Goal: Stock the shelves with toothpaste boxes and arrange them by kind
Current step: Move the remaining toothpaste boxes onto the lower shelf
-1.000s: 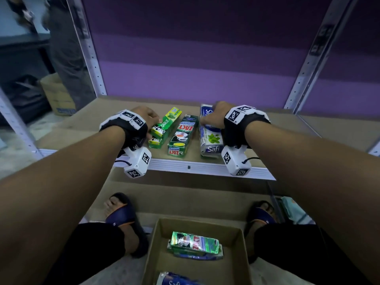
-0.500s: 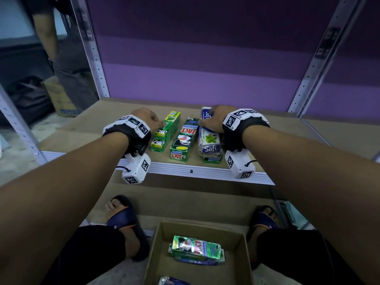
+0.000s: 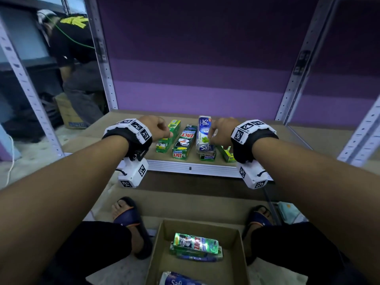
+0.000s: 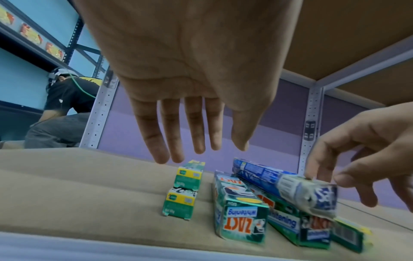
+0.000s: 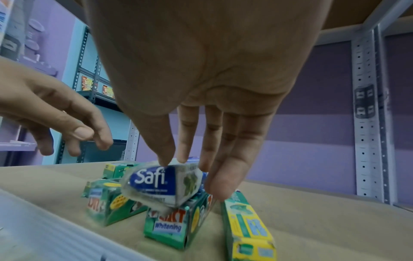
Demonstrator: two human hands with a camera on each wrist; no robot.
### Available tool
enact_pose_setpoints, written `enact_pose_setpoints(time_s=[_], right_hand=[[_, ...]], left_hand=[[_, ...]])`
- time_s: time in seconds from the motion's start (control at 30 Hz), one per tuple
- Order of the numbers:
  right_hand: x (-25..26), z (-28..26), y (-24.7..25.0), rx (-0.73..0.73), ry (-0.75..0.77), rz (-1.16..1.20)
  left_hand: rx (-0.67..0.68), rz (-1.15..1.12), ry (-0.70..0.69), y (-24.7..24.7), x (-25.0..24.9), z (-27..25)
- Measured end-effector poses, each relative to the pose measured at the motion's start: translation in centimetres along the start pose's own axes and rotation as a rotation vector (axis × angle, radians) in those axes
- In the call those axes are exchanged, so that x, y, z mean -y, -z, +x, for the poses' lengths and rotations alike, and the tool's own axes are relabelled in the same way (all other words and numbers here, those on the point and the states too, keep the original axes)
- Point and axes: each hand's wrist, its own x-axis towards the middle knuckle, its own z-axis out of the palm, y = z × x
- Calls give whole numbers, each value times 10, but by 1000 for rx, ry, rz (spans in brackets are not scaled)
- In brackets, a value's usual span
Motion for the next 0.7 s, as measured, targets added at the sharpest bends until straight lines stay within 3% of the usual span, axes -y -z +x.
enact_pose_setpoints(time_s=[0.27, 0.7], right_hand=[[-8, -44, -10, 87, 53, 121], [-29, -55, -63, 187, 16, 104]], left_hand=[[158, 15, -187, 5, -20, -46], [312, 0, -144, -33, -7, -67]])
